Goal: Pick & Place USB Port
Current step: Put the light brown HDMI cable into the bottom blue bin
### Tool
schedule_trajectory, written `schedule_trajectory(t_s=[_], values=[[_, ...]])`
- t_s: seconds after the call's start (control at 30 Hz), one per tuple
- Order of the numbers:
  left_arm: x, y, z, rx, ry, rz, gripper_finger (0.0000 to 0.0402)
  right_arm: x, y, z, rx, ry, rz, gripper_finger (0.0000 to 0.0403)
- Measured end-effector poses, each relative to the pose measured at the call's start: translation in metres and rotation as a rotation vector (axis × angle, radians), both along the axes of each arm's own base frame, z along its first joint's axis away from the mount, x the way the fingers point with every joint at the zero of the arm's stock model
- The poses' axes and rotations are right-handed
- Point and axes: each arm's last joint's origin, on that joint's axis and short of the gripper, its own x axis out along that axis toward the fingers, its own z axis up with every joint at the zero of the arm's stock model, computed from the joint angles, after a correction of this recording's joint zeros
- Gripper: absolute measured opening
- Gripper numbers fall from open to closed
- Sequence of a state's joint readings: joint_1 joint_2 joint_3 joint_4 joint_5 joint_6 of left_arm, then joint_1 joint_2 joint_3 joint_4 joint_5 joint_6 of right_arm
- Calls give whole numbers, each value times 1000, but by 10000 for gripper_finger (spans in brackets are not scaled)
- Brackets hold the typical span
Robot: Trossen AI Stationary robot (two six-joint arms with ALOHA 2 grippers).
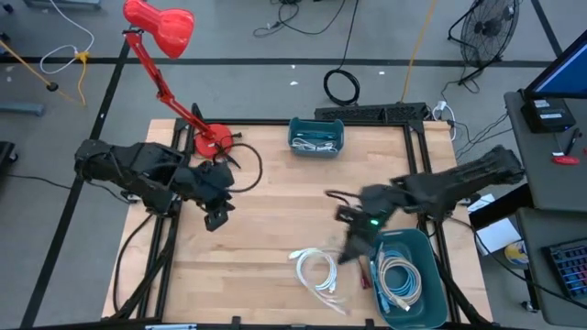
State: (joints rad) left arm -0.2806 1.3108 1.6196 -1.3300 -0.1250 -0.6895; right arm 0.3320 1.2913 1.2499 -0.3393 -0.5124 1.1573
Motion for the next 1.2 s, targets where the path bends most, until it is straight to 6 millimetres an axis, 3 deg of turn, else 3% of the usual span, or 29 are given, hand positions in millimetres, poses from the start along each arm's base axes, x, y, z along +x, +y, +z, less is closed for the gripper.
schedule_trajectory(t_s=[0.2,0.37,0.5,0.87,1.2], values=[[-2,-9,0,54,-19,15,152,-69,29,20,34,178,-131,30],[-3,-13,0,70,-27,14,152,-112,47,3,-38,477,-295,30],[-3,-15,0,71,-28,8,152,-135,56,-10,-98,692,-382,30],[-3,-14,-1,68,-26,14,152,-151,80,-32,-168,841,-435,30],[-3,-14,-1,75,-27,21,152,-152,86,-100,-160,892,-450,30]])
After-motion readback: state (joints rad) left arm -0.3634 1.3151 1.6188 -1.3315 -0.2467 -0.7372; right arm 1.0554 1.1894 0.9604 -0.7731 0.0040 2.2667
